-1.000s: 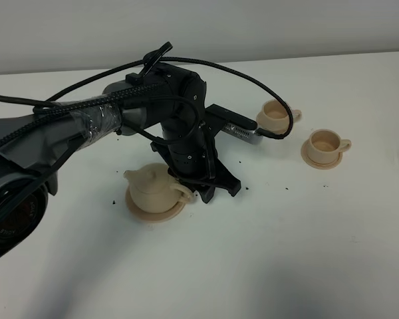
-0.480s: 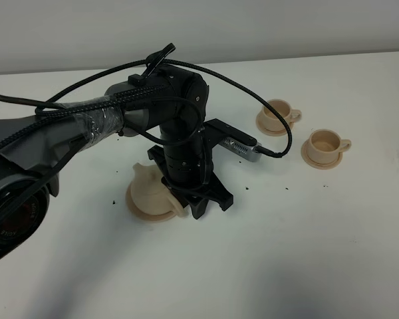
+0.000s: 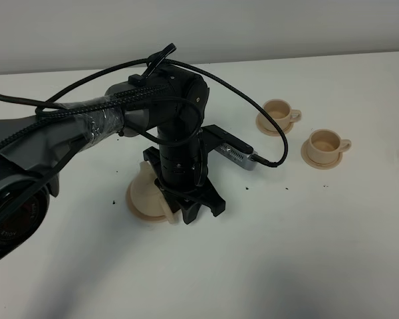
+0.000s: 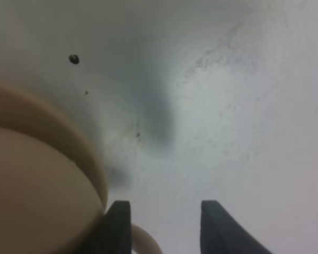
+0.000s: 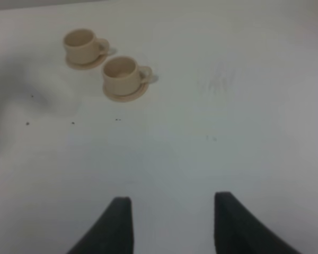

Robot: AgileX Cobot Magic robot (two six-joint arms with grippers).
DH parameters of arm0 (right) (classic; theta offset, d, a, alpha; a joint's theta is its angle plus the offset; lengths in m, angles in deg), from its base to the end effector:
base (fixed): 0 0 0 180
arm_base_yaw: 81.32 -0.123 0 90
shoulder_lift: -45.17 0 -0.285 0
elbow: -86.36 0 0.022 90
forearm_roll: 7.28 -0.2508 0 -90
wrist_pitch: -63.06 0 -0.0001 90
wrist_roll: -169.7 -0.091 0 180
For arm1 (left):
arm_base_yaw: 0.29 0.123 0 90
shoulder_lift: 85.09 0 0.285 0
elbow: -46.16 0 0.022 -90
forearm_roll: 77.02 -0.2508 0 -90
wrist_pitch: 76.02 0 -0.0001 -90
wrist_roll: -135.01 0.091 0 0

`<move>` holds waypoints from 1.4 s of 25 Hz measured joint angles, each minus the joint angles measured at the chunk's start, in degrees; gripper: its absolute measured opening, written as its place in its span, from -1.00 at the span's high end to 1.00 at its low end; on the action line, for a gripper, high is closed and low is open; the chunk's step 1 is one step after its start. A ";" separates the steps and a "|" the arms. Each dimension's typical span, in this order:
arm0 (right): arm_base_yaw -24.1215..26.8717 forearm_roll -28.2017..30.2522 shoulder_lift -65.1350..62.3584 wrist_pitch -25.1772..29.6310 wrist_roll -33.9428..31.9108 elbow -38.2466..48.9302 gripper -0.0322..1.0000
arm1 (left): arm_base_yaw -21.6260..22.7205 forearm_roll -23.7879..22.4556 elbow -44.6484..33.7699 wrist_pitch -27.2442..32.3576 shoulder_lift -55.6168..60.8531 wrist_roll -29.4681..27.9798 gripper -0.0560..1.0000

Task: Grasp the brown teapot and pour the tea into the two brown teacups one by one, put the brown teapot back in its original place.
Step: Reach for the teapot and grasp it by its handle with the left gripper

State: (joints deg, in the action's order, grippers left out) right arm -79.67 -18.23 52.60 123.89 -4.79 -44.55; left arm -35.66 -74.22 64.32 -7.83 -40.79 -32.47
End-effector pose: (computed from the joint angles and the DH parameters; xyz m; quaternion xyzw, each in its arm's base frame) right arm -0.0051 0.0153 0.2759 -0.0322 0.8497 0.0628 0.5225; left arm 0.3461 -0.2508 0.1351 -0.3959 -0.9167 0.0119 0.0534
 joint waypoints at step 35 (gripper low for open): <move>0.00 0.00 0.00 0.00 0.00 0.00 0.19 | 0.28 5.68 0.06 0.00 0.00 3.44 0.24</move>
State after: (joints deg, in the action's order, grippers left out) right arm -79.67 -18.23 52.60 123.89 -4.79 -44.55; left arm -35.39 -68.54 64.38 -7.83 -40.79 -29.03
